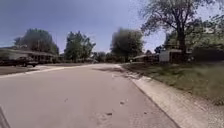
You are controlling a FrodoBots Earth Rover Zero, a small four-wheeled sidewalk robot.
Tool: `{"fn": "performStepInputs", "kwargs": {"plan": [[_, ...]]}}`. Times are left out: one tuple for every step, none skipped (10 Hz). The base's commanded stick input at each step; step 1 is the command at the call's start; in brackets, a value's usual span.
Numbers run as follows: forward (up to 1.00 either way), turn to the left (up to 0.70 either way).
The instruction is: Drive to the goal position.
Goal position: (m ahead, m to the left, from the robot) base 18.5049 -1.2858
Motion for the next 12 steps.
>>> {"fn": "performStepInputs", "kwargs": {"plan": [[0.7,0.0],[0.7,0.0],[0.7,0.0],[0.7,0.0],[0.7,0.0],[0.7,0.0],[0.7,0.0],[0.7,0.0],[0.7,0.0],[0.7,0.0],[0.7,0.0],[0.7,0.0]]}}
